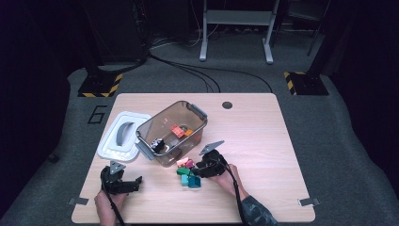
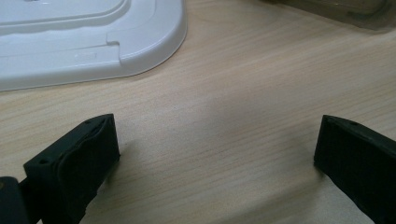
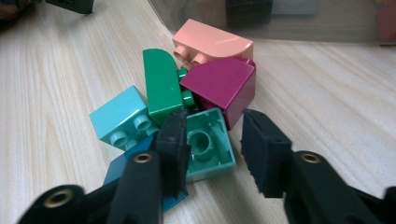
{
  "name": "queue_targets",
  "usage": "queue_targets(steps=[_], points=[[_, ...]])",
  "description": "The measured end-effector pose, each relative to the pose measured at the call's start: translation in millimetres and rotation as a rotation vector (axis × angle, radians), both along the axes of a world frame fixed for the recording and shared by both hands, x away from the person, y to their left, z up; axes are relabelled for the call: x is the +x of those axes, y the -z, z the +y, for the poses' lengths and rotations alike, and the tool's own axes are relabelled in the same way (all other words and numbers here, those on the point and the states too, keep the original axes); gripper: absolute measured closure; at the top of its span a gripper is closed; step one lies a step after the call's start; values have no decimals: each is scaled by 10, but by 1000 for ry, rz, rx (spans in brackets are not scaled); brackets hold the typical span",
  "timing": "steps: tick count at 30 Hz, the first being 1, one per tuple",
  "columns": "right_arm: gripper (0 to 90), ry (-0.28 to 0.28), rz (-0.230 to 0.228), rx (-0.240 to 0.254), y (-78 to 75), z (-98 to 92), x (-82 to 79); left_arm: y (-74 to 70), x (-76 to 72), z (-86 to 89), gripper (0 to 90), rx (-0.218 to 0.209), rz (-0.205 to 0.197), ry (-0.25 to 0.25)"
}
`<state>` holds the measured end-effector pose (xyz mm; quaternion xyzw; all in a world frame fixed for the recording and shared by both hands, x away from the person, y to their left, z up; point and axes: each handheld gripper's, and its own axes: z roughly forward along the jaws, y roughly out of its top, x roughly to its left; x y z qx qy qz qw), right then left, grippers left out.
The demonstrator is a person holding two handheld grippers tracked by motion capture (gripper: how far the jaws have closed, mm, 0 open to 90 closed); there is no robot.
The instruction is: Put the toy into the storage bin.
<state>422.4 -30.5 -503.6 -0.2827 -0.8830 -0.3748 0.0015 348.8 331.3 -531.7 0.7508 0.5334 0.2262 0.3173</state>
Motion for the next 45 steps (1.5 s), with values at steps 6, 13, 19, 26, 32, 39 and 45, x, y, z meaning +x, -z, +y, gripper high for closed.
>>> queue_targets(steps=[6, 13, 19, 26, 32, 39, 45], points=[[667, 26, -3, -15, -5, -78, 11, 0, 0, 0, 0, 0, 0, 0], [669, 74, -25, -42, -29, -257, 67, 0, 0, 0, 0, 0, 0, 0], [625, 125, -22, -36, -60, -425, 140, 0, 0, 0, 0, 0, 0, 0], [344, 171, -25, -45, -105, -325, 95, 0, 0, 0, 0, 0, 0, 0], [433, 191, -26, -140, -42, -176, 93, 0, 0, 0, 0, 0, 0, 0], [568, 204, -8, -161, -25, -211, 139, 0, 0, 0, 0, 0, 0, 0], [587, 214, -10, -126, -58, -282, 176, -1, -1, 1, 0, 1, 3, -1]])
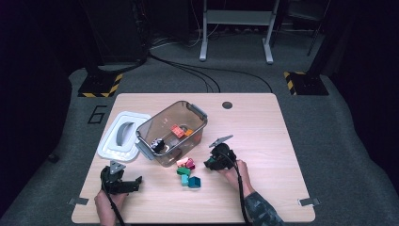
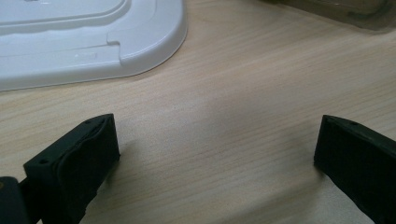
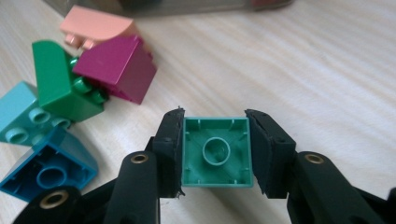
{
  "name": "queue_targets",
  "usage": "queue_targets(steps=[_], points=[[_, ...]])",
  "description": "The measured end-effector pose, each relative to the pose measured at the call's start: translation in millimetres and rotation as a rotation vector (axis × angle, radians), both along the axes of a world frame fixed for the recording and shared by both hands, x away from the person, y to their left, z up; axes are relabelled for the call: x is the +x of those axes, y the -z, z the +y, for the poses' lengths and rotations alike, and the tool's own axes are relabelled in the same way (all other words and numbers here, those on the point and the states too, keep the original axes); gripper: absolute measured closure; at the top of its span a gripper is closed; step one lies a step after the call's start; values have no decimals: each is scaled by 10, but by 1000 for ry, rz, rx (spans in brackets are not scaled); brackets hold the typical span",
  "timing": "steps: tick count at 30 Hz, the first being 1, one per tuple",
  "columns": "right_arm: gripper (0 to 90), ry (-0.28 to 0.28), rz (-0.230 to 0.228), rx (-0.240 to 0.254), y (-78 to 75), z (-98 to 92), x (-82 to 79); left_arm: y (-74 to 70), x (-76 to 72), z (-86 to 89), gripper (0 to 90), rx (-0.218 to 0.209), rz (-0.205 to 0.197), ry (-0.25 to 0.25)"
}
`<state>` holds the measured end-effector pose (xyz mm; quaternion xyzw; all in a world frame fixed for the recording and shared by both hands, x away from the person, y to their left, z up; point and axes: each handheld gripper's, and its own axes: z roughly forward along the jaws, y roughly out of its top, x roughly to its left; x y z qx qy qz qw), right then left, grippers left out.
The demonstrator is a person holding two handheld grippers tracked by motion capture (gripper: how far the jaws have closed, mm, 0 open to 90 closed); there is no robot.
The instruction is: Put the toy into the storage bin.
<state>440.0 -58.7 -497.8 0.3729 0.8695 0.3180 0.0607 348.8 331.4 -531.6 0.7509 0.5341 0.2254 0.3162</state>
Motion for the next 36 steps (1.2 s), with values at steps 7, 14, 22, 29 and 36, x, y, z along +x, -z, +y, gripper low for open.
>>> queue_targets(steps=[7, 14, 22, 29, 36], points=[[588, 32, -55, 66, -142, -130, 93, 1, 2, 0, 0, 0, -2, 0], [588, 66, -84, 95, -228, -227, 254, 1, 2, 0, 0, 1, -3, 1], [589, 112, -106, 116, -287, -304, 460, -5, 0, 2, 0, 4, 5, 2], [589, 133, -115, 129, -355, -359, 622, 1, 2, 1, 0, 0, -3, 1], [589, 153, -126, 131, -460, -363, 716, 1, 1, 1, 0, 0, -3, 1]])
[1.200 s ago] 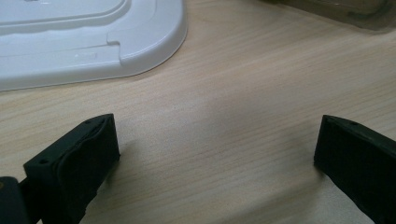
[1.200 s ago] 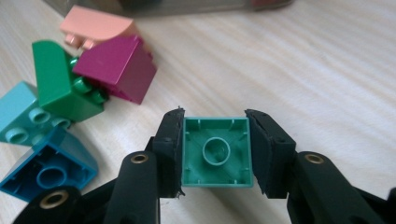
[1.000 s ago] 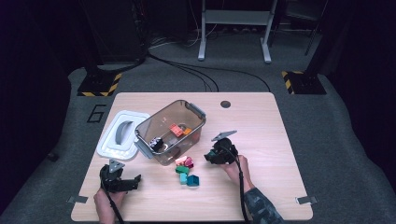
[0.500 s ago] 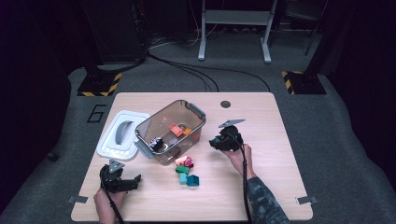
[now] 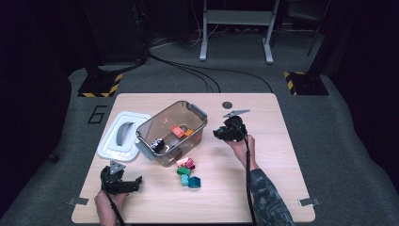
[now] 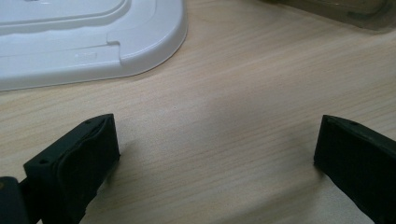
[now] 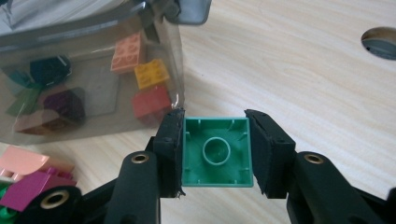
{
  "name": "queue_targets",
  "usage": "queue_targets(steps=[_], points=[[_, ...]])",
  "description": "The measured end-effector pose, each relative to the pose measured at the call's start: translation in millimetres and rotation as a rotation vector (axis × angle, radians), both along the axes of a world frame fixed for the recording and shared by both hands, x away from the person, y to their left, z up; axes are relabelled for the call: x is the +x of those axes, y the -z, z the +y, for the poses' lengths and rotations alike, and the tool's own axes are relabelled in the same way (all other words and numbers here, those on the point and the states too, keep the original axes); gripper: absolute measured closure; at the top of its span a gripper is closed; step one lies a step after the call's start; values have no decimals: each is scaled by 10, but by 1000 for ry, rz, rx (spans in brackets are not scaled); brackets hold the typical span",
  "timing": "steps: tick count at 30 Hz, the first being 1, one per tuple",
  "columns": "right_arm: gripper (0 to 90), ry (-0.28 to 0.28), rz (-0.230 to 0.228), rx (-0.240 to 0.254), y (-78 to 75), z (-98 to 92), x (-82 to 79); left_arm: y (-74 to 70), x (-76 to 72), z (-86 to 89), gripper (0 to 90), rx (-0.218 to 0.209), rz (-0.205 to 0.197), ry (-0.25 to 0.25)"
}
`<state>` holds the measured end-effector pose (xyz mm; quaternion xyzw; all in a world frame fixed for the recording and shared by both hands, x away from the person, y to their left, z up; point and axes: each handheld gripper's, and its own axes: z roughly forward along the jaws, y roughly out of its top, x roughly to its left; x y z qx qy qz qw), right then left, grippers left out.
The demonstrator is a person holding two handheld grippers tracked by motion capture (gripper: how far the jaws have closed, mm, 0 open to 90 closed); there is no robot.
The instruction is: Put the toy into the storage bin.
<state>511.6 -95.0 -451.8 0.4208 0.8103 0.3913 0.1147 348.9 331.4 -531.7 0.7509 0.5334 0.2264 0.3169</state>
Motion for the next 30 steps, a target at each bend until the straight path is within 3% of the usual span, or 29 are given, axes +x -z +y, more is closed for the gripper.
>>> queue_targets(steps=[30], points=[[590, 32, -102, -42, -588, 88, 339, -2, -1, 1, 0, 2, 3, 1]])
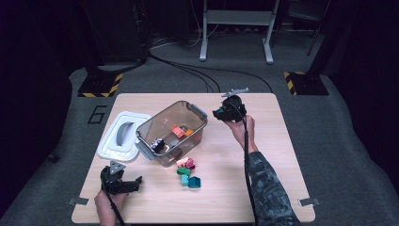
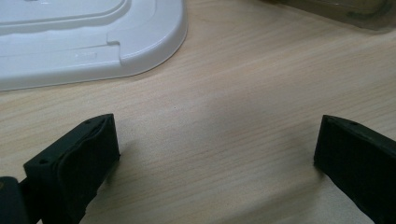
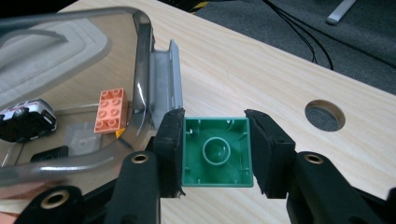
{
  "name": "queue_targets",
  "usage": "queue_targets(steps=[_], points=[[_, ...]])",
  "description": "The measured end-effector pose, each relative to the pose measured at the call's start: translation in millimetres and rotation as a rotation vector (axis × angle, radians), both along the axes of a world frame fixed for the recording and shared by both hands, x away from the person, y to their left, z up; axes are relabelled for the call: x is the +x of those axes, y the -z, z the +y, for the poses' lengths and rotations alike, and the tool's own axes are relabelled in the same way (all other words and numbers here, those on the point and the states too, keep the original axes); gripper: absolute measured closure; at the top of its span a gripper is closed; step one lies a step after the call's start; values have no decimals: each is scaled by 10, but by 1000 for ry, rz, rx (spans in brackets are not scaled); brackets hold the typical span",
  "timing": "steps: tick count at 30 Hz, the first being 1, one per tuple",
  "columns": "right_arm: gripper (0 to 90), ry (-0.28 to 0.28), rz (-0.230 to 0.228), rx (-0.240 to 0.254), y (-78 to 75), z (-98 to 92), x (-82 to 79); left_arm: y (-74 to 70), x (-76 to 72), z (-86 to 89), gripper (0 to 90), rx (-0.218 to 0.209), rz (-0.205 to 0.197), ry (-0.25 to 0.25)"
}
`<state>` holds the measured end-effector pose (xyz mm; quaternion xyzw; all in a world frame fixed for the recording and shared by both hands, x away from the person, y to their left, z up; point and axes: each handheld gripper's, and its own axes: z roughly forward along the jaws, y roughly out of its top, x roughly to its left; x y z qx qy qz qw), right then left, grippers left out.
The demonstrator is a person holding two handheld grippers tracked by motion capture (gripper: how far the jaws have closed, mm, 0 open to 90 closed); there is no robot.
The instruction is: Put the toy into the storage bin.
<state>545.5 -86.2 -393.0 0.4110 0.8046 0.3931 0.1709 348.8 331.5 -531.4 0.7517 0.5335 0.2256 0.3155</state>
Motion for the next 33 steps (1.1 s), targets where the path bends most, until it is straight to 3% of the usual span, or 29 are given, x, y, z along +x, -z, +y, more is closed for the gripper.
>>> queue_targets(steps=[9, 20, 29, 33], points=[[590, -1, -42, -2, -191, 68, 28, -4, -1, 2, 0, 2, 5, 2], [590, -65, -60, -7, -335, 343, 13, 2, 1, -1, 0, -2, -3, -1], [589, -158, -44, -25, -276, 623, -69, 2, -1, -1, 0, -2, -1, -1], [589, -187, -4, -46, -168, 768, -139, 1, -1, 0, 0, -1, 0, -1]])
